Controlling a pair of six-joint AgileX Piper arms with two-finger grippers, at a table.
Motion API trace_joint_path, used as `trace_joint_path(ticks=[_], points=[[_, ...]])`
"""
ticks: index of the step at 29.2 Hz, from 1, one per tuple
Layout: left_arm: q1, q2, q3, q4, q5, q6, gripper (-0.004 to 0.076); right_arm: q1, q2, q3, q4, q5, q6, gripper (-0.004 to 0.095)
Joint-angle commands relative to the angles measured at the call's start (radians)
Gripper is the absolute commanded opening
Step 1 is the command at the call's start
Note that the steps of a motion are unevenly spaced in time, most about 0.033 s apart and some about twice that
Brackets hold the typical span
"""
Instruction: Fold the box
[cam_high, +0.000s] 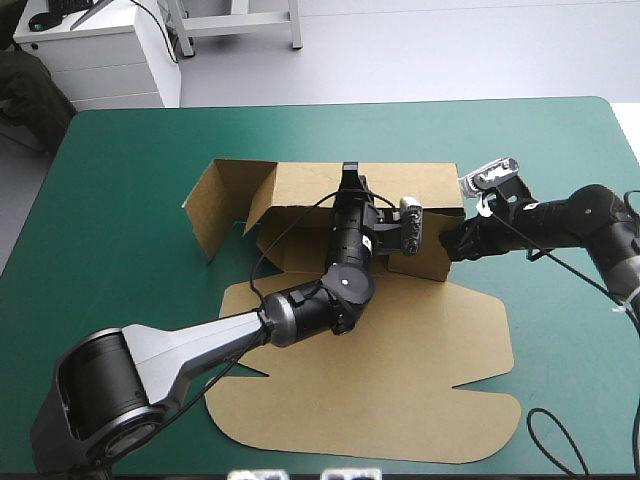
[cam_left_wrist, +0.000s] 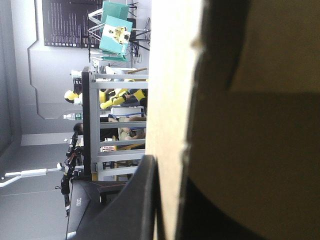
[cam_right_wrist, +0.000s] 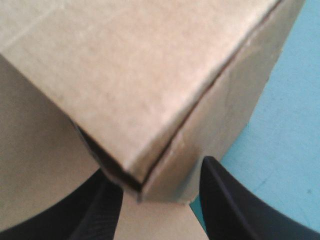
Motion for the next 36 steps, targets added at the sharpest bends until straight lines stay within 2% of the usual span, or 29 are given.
trace_joint_path(ticks=[1, 4, 7, 12, 24, 26, 28, 33, 36], points=[[-0.006, -0.029, -0.018, -0.029, -0.021, -0.019, -0.0008, -0.002, 0.008, -0.031, 0.151, -0.068, -0.054, 0.0441], [-0.006, -0.029, -0.018, -0.026, -0.021, -0.019, -0.0008, -0.002, 0.031, -0.031, 0.160, -0.117, -0.054, 0.0416], [-0.006, -0.029, -0.018, -0.026, -0.024, -0.019, -0.0008, -0.002, 0.051, -0.031, 0.176, -0.165, -0.054, 0.0315], [-0.006, -0.029, -0.018, -0.026, -0.024, -0.019, -0.0008, -0.002, 0.071, -0.031, 0.219, -0.185, -0.054, -0.0004], [-0.006, -0.029, -0.018, -0.026, -0.020, -0.024, 0.0003, -0.002, 0.073, -0.031, 0.213, -0.175, -0.037, 0.0000], [-0.006, -0.029, -0.018, -0.026, -0.027, -0.024, 0.0035, 0.000, 0.073, -0.031, 0.203, -0.175, -0.031, 0.0000], [-0.006, -0.029, -0.018, -0.022, -0.027, -0.024, 0.0109, -0.001, 0.073, -0.031, 0.193, -0.181, -0.006, 0.0000], [-0.006, -0.029, -0.018, -0.013, -0.027, -0.024, 0.0366, -0.001, 0.073, -0.031, 0.136, -0.219, 0.058, 0.0001], [-0.006, -0.029, -0.018, 0.024, -0.025, -0.024, 0.0398, -0.001, 0.076, -0.031, 0.130, -0.236, 0.070, 0.0001]])
